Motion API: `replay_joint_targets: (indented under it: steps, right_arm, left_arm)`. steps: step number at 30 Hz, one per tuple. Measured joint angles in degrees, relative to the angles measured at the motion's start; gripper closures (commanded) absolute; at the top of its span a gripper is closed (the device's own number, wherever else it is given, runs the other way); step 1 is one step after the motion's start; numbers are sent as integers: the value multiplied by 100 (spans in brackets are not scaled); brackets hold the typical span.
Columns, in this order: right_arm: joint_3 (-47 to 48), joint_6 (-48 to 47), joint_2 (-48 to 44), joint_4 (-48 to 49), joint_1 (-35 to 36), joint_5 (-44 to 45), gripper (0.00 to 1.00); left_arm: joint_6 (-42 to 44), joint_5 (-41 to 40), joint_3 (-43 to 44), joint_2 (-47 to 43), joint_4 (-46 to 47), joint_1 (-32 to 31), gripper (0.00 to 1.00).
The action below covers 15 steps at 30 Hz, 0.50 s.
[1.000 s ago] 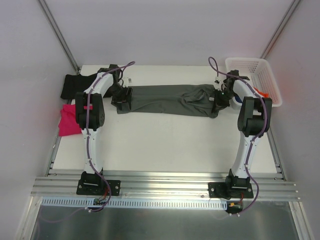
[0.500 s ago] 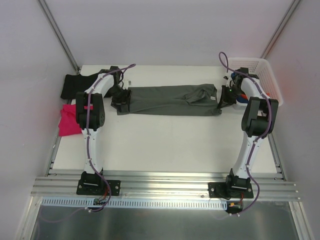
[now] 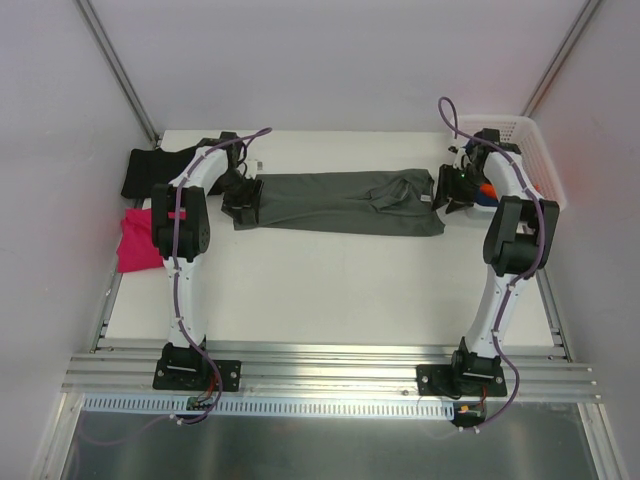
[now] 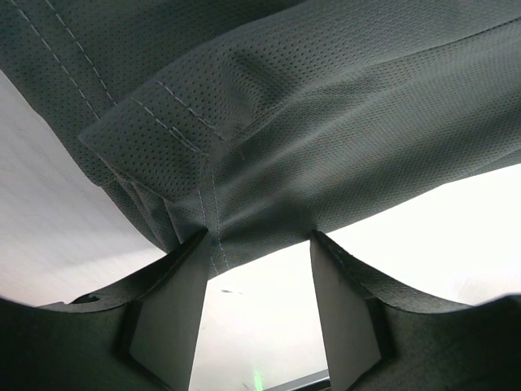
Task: Fold and stack the t-shirts
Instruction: Fold the other side of the tshirt into a rectangle
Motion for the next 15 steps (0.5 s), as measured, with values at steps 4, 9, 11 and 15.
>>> replay_joint_targets:
  steps: [4,9,11,15]
  right_arm:
    - [37,0,-201,17,-13,166,49]
    - [221,105,-286,114,17,142,52]
    - [358,170,-256,122,125,83,52]
    - [861,332,-4,205,527,-129,51]
  left_arm:
    - [28,22,192,-2,-61,0,41]
    - [72,74,951,-2,-81,-33,37]
    - [87,175,1329,-2,-68,-42,36]
    - [79,402,1790,-2,-13,-103,37]
